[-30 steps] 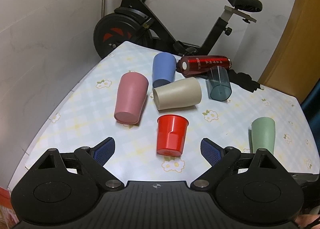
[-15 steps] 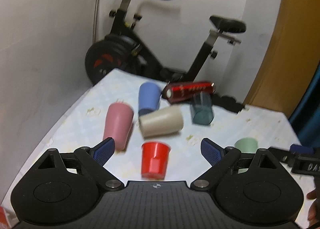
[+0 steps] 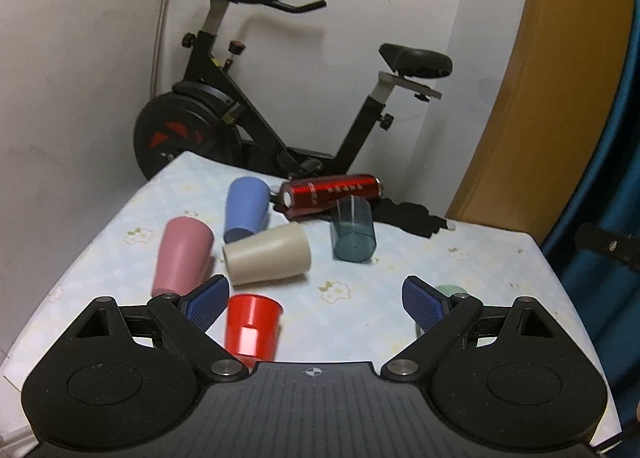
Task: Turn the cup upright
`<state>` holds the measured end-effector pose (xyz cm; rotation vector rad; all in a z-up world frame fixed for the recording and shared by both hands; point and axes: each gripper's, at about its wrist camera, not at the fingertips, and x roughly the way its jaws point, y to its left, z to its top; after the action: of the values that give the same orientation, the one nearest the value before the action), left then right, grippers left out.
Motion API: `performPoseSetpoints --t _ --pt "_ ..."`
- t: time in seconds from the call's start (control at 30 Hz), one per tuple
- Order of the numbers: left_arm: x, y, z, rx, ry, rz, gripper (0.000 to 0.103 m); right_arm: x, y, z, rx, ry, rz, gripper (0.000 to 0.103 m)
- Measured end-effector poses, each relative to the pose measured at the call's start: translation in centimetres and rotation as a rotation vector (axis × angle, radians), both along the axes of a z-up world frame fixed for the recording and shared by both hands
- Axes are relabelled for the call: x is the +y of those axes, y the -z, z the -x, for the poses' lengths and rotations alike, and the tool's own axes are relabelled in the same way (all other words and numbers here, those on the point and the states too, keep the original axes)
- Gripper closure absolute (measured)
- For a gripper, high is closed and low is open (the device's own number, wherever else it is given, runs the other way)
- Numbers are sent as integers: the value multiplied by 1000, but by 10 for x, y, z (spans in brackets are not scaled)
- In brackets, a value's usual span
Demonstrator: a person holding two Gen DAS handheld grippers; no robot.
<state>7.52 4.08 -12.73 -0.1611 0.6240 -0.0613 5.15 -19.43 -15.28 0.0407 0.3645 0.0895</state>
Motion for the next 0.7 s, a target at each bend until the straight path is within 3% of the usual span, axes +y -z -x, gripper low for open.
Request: performPoseSetpoints --t 0.53,0.7 --pt "-34 69 -50 332 135 78 10 -23 14 -14 14 62 8 0" --pt "-48 98 -66 460 207 118 18 -32 20 -20 30 82 -6 0"
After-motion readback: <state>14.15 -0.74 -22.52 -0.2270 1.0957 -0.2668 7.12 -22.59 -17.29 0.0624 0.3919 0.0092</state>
